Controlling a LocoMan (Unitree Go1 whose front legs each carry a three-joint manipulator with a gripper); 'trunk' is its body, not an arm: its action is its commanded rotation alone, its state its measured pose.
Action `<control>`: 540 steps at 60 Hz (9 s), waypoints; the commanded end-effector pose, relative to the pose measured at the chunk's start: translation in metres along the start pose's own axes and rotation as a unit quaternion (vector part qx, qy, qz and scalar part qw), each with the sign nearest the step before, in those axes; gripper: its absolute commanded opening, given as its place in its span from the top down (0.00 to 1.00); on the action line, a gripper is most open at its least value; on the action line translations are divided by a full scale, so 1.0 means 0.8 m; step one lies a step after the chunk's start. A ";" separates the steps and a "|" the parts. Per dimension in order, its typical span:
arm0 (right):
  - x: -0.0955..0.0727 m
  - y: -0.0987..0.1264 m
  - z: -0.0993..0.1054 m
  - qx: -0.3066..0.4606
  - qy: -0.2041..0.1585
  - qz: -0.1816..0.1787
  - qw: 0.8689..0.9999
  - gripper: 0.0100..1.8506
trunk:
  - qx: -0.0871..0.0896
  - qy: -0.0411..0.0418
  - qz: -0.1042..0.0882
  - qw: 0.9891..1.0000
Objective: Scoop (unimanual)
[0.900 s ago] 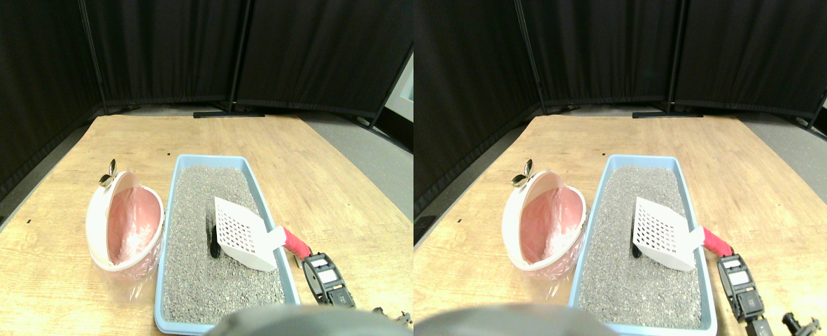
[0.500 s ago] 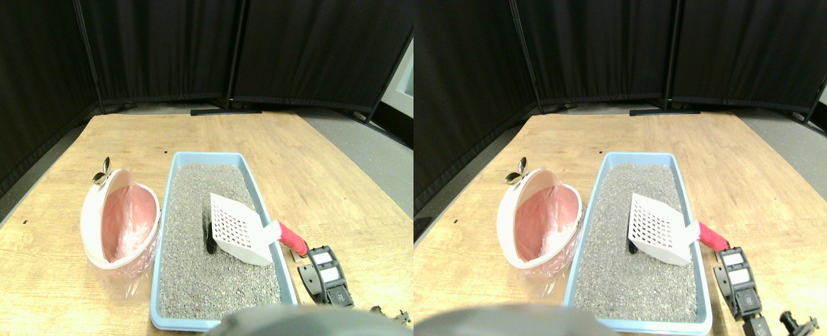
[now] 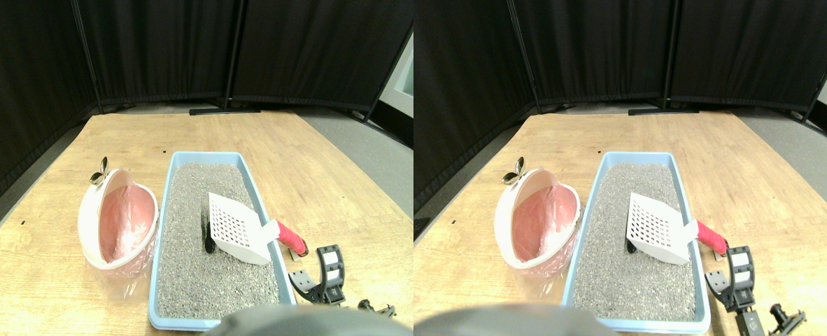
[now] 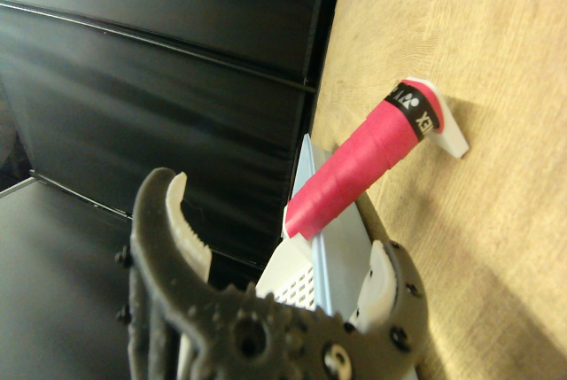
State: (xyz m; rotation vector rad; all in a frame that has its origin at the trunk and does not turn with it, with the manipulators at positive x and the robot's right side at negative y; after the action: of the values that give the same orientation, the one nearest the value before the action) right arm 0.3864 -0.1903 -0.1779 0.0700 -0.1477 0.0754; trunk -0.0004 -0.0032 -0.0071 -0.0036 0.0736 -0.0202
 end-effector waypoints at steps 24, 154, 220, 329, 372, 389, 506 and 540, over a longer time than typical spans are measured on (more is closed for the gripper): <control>0.022 -0.007 -0.006 0.039 -0.006 -0.017 0.999 0.54 | -0.010 0.001 -0.006 1.000; 0.103 -0.038 -0.062 0.098 0.054 -0.055 0.992 0.78 | -0.020 0.006 -0.003 1.000; 0.088 -0.041 0.053 -0.056 -0.070 0.031 0.996 0.97 | -0.041 0.005 0.008 0.999; 0.171 0.011 0.144 -0.328 0.001 0.117 0.937 0.96 | -0.147 0.038 0.069 0.986; 0.180 0.020 0.139 -0.402 -0.011 0.119 0.908 0.97 | -0.145 0.039 0.067 0.986; 0.182 0.009 0.154 -0.431 -0.021 0.124 0.894 0.95 | -0.137 0.040 0.057 0.988; 0.157 0.039 -0.010 -0.117 0.145 0.079 0.979 0.97 | -0.158 0.058 0.093 0.981; 0.153 0.017 0.012 0.058 0.100 0.005 0.993 0.97 | -0.151 0.046 0.087 0.984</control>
State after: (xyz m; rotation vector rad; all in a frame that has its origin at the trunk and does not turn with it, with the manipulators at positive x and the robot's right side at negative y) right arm 0.5022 -0.1706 -0.1676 0.0969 0.1819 0.0667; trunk -0.0005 0.0001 -0.0031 -0.2987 0.1787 0.1600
